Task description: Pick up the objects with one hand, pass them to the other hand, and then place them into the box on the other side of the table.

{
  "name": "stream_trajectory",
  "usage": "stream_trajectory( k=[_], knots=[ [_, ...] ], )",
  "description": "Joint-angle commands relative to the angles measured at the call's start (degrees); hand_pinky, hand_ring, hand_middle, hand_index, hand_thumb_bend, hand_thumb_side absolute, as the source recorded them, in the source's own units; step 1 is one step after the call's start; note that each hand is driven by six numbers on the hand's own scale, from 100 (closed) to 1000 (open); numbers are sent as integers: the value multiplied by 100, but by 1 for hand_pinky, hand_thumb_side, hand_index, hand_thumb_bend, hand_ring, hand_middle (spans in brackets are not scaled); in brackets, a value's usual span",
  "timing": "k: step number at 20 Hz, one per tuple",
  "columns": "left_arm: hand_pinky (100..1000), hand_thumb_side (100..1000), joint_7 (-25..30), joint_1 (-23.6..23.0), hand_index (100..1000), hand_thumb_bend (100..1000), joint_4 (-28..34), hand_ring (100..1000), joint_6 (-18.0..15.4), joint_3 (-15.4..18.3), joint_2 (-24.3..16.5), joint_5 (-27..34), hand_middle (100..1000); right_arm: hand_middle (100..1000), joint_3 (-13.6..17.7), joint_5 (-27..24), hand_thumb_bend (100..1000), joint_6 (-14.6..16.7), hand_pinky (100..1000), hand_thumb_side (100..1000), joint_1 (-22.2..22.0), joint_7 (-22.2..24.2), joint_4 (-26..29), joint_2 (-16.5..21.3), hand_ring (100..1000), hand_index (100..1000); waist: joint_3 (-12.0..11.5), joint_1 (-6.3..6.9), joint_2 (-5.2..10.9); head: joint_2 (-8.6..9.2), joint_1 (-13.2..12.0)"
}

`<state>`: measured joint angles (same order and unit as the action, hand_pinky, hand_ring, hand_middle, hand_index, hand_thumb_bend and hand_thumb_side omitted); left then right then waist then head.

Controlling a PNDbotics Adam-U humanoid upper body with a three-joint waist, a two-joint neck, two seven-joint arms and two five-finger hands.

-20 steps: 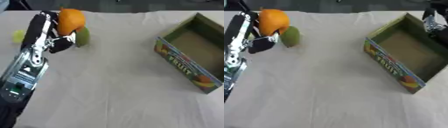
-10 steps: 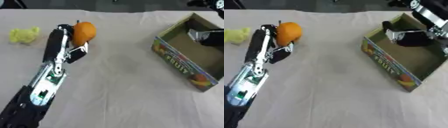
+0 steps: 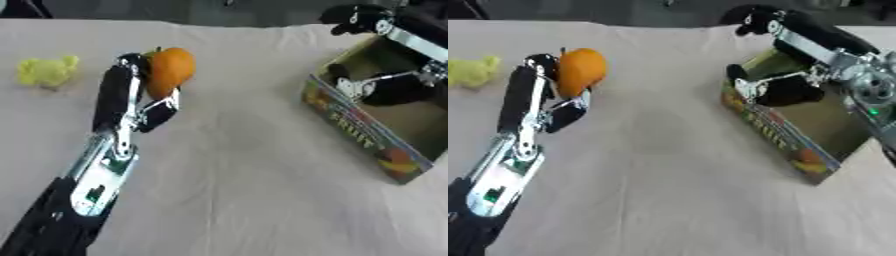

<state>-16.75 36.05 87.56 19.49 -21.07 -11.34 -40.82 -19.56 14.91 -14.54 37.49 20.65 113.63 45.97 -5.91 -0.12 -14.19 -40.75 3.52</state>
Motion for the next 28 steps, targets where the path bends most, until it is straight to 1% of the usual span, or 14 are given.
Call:
stream_trajectory(
  k=[1, 5, 7, 9, 14, 22, 28],
  knots=[
    [358, 100, -54, 51, 436, 100, 133, 502, -149, -39, 30, -38, 481, 979, -92, 59, 100, -239, 940, 217, 265, 123, 96, -60, 901, 960, 0, -15, 169, -37, 56],
    [351, 100, -105, 49, 432, 100, 78, 498, -474, -74, 100, 359, 475, 975, -291, 285, 100, -618, 939, 226, 544, 274, 96, -302, 902, 955, -46, -21, 168, -62, 158],
    [352, 100, -122, 61, 433, 100, 18, 498, -618, -86, 123, 515, 476, 970, -373, 451, 100, -735, 938, 231, 638, 358, 81, -399, 900, 949, -73, -25, 164, -81, 189],
    [351, 100, -72, 80, 432, 100, -62, 498, -757, -101, 158, 619, 475, 965, -460, 633, 100, -750, 936, 234, 740, 431, 21, -509, 899, 943, -106, -33, 157, -86, 206],
    [348, 100, 70, 132, 431, 100, -205, 496, -1052, -97, 269, 777, 473, 971, -656, 876, 100, -490, 936, 246, 949, 585, -215, -774, 905, 950, -184, -62, 142, -86, 228],
    [342, 100, 127, 249, 428, 100, -347, 493, -1329, -66, 456, 891, 470, 974, -729, 914, 100, -46, 942, 251, 1172, 570, -473, -1061, 915, 947, -301, -76, 120, -53, 281],
    [345, 100, 246, 337, 429, 100, -314, 493, -1481, -105, 524, 853, 470, 980, -837, 1048, 100, 274, 942, 268, 1264, 738, -750, -1244, 919, 950, -380, -94, 96, -21, 338]
  ],
)
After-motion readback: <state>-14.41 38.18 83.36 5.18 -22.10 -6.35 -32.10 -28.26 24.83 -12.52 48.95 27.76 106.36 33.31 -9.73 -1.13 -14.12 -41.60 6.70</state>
